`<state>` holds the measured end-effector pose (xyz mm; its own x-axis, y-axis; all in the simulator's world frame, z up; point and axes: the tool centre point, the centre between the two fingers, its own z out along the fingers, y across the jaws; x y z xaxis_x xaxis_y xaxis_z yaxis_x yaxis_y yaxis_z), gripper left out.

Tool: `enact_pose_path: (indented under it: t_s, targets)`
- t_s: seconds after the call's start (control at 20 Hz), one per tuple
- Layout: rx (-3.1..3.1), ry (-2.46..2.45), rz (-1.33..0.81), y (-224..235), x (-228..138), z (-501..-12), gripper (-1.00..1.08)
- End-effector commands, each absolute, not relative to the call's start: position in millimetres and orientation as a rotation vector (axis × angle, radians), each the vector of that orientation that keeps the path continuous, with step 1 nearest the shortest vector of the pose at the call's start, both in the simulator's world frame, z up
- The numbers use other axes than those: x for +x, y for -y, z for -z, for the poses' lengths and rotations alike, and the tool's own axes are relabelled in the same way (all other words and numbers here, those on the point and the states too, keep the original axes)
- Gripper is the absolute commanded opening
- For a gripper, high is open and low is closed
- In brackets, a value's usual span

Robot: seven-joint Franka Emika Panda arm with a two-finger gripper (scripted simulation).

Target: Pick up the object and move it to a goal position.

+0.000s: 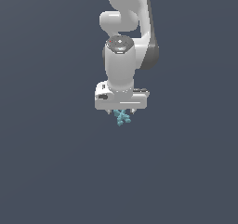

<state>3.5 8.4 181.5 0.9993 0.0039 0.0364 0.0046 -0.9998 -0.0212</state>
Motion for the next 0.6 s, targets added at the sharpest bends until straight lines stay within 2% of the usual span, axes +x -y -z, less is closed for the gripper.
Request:
enact_pose_path:
  t_s: [0.0,0.55]
  targets:
    - [-3.120,0.007,0.057,-8.4,3.5,-181.5,1.00]
    - [-3.134,0.027,0.034,-4.9,0.2,-177.6,1.00]
